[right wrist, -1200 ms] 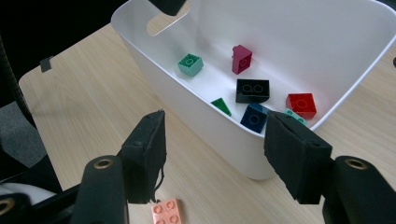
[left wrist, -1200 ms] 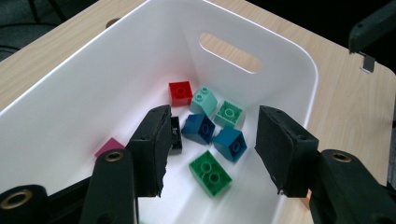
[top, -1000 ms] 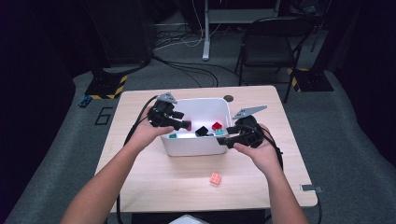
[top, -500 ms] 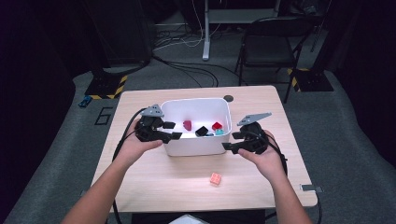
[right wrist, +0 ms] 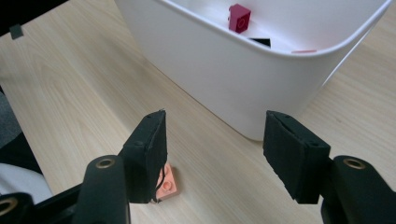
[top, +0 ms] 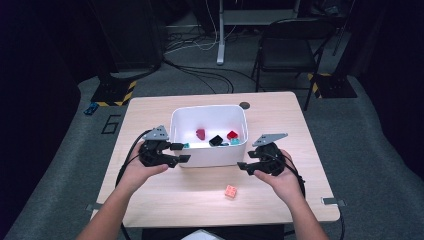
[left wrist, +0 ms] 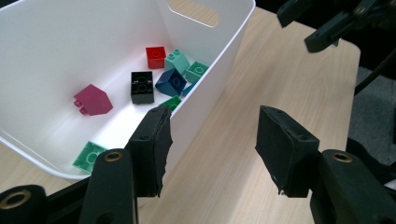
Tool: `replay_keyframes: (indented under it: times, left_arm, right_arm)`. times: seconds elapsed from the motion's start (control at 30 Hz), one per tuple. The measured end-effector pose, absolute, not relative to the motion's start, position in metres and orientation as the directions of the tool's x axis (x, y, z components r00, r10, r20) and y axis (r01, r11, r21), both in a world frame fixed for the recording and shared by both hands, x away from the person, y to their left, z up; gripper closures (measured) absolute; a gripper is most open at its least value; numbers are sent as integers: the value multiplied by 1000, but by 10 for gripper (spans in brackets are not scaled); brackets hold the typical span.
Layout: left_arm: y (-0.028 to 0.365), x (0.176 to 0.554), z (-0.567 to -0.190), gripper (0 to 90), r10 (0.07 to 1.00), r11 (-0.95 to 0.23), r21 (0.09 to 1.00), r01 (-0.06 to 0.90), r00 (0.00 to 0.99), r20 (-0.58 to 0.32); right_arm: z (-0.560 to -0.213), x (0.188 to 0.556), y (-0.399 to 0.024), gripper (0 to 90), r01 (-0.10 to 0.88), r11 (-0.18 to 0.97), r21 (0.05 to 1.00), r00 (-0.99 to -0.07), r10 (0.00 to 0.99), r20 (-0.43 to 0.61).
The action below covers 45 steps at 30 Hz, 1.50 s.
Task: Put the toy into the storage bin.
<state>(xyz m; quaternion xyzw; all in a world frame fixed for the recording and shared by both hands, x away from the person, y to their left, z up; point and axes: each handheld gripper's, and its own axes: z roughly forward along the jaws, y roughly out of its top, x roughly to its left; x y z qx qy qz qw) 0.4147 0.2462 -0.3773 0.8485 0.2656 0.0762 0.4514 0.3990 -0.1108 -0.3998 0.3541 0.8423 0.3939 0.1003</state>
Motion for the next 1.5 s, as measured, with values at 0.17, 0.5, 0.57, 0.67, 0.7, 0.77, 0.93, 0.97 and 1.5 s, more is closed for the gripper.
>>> replay_keyframes:
  times: [0.17,0.5,0.57,0.67,0.7,0.77,0.93,0.97,1.5]
  left_arm:
    - [251,416,-381,449,524,-440,807,394,842,-125]
    - [252,414,-383,446,523,-462,800,384,846,-104]
    - [252,414,-383,442,522,-461,801,382,847,-103]
    - [252,415,-383,441,519,-462,801,380,849,-103]
    - [252,415,-384,441,518,-461,802,381,849,-105]
    - [252,415,-384,440,521,-456,803,383,847,-108]
    - [253,415,-384,437,518,-462,801,381,849,-105]
    - [253,414,-384,437,517,-459,802,382,849,-108]
    - [253,413,-385,436,518,-460,805,374,849,-98]
  right_arm:
    - [-421,398,-109,390,522,458,720,-730,677,98]
    - [-450,385,-95,402,496,495,714,-757,650,75]
    - [-455,382,-93,410,498,490,715,-757,648,83]
    - [-462,381,-91,438,510,479,714,-756,645,107]
    - [-464,381,-91,446,501,485,717,-763,638,102]
    - [-469,380,-89,467,499,498,710,-772,627,102]
    - [-480,378,-79,478,467,546,696,-812,575,94]
    - [-483,377,-76,478,460,556,693,-820,565,91]
    - [-500,380,-65,579,457,620,638,-845,526,94]
